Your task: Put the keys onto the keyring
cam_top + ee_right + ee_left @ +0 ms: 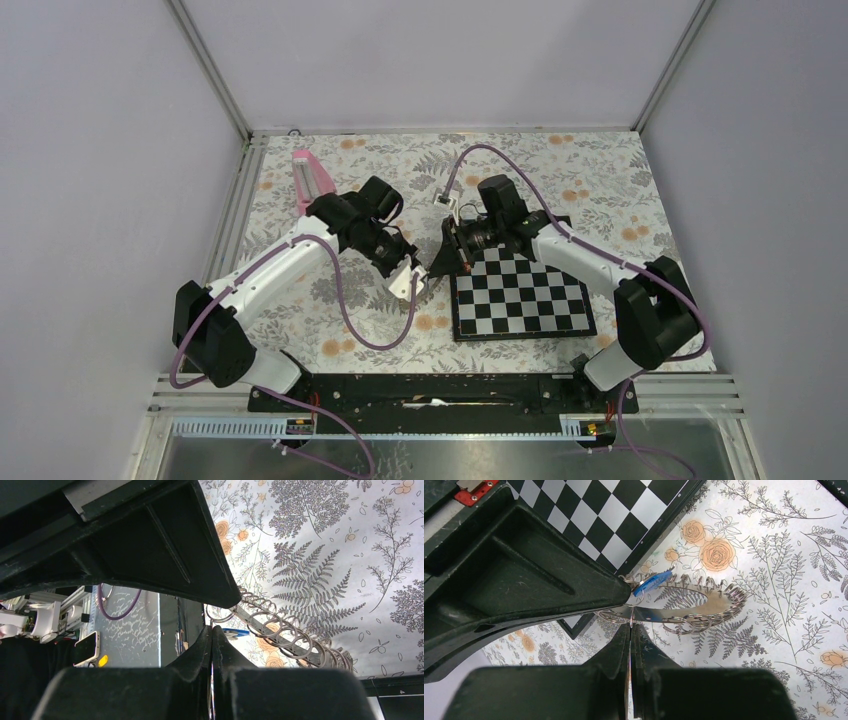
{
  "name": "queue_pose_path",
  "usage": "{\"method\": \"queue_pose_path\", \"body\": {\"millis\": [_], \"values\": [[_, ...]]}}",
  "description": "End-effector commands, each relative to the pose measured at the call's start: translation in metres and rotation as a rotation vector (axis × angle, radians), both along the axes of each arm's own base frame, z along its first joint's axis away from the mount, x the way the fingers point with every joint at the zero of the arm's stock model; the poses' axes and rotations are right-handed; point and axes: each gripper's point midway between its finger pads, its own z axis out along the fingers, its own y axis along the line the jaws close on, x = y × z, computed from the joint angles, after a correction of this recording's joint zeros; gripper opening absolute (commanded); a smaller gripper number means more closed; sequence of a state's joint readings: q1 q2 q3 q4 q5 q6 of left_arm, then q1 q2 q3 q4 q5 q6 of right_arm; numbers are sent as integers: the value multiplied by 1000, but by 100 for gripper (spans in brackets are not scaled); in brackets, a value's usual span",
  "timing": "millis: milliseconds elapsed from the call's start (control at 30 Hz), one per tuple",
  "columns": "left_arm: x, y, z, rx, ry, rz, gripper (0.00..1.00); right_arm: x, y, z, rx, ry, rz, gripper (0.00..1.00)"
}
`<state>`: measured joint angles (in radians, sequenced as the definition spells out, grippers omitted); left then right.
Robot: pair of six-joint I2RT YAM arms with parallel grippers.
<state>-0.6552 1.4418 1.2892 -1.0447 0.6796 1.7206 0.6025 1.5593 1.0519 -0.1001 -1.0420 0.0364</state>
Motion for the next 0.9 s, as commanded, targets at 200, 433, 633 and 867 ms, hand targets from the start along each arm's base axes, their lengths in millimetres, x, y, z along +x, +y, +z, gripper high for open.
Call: {"method": "queue_pose_path", "body": {"millis": [200, 433, 633, 867], "values": [[-8, -5, 10, -39, -53, -78, 0, 5, 10, 10, 29, -11, 33, 0], [-12, -3, 8, -33, -55, -102, 0, 6, 11, 5, 16, 2, 39, 0], [-16, -4, 8, -33, -54, -122, 0, 8, 12, 4, 9, 8, 36, 0], [-20, -4, 6, -27, -50, -145, 0, 8, 13, 1, -1, 19, 42, 0]]}}
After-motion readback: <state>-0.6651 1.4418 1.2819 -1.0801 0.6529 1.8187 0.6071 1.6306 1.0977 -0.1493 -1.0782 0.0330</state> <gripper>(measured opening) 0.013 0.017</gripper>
